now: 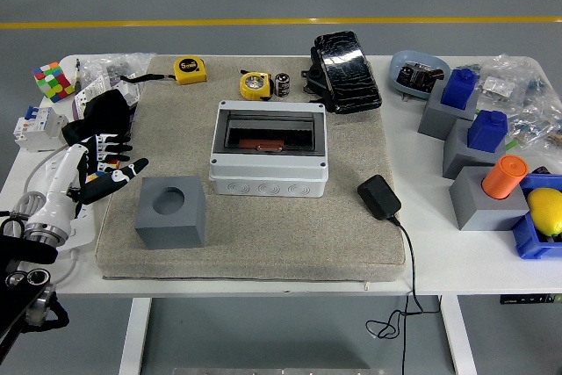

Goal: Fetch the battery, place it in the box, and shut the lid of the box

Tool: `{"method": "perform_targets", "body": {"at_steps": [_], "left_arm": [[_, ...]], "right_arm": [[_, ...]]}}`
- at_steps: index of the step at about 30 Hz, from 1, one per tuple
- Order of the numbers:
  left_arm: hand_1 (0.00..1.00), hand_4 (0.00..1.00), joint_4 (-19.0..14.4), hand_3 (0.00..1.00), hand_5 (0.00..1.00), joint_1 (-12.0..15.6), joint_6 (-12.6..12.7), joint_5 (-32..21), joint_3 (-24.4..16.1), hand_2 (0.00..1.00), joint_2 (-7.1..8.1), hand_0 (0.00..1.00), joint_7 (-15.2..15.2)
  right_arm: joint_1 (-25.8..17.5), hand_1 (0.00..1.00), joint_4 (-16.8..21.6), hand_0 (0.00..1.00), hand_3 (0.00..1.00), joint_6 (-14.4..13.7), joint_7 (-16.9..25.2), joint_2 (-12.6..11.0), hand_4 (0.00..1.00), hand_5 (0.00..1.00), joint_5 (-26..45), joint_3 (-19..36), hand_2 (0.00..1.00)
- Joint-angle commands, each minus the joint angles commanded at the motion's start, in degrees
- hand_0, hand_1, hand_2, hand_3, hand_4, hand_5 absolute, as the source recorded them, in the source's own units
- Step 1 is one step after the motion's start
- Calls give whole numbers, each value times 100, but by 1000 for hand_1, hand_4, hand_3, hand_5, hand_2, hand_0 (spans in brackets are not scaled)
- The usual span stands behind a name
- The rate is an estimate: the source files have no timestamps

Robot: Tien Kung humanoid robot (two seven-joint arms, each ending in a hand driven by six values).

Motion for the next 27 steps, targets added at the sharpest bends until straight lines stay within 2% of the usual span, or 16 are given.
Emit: {"method": "perform_targets", "body": {"at_steps": [5,11,16,20,23,24,25,27], "left_arm": [[581,984,-91,637,376,54,-1,15,-17,631,-30,394,47],[579,986,-155,636,380,43,-36,-19,75,630,-22,394,80],[579,986,-232,636,380,21,-80,-2,12,630,-42,394,112],[579,986,-232,637,380,-215,-67,-18,70,631,-8,392,103],[578,986,-240,636,383,-412,-100,-54,329,630,169,393,119],[578,986,-252,636,383,-394,-109,-62,361,630,192,393,126],[578,986,-269,636,383,-317,-112,-63,348,630,187,393,132],[578,986,-281,636,383,-195,-110,-53,293,630,140,393,134]], "right_arm": [[38,673,0,652,581,0,1,-24,951,558,-29,70,688],[-1,673,0,653,580,10,-105,-30,951,559,-401,495,688],[-70,673,0,653,580,22,-8,-29,951,559,-274,460,688],[115,673,0,652,580,46,-119,24,950,560,-459,743,688],[84,674,35,651,581,108,123,-51,950,559,117,131,688],[47,674,47,651,581,106,135,-93,950,559,217,-23,688],[7,674,18,651,581,95,91,-119,950,559,140,50,688],[-29,674,2,651,581,54,-80,-122,950,559,-235,449,688]]}}
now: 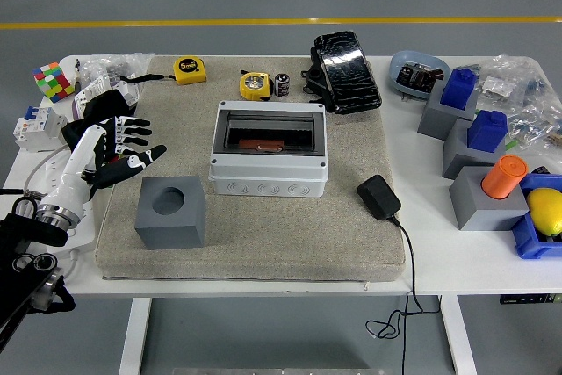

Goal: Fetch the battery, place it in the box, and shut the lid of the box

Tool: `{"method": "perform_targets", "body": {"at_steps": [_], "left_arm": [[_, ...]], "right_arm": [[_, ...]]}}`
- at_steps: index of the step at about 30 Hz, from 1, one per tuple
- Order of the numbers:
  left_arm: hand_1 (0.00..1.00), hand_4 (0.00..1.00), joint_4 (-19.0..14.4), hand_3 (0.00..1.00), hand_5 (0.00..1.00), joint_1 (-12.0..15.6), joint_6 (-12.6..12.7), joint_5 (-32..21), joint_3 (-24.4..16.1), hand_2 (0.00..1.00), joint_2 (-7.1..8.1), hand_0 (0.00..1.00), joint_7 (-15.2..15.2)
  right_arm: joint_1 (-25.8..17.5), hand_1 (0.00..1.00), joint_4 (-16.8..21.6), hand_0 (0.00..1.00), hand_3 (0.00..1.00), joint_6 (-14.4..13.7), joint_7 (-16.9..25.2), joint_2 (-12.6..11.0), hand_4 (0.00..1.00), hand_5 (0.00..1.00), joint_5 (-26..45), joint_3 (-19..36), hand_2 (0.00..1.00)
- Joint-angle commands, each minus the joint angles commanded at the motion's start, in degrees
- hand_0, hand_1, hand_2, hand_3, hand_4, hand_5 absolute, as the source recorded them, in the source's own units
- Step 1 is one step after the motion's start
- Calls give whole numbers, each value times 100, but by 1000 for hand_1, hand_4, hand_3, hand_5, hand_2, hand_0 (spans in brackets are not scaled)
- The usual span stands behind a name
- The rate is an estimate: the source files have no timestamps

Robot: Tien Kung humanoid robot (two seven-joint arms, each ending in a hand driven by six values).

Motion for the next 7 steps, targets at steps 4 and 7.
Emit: {"method": "perform_targets", "body": {"at_steps": [4,7], "left_arm": [[578,986,0,637,383,54,-4,12,-95,631,-110,392,0],[578,986,0,637,383,8,-15,11,-116,631,-138,392,5]], "right_arm": [[13,674,-2,652,581,8,-65,-8,951,559,-417,514,689],[48,674,-2,652,581,35,86,-33,951,559,9,36,689]]}}
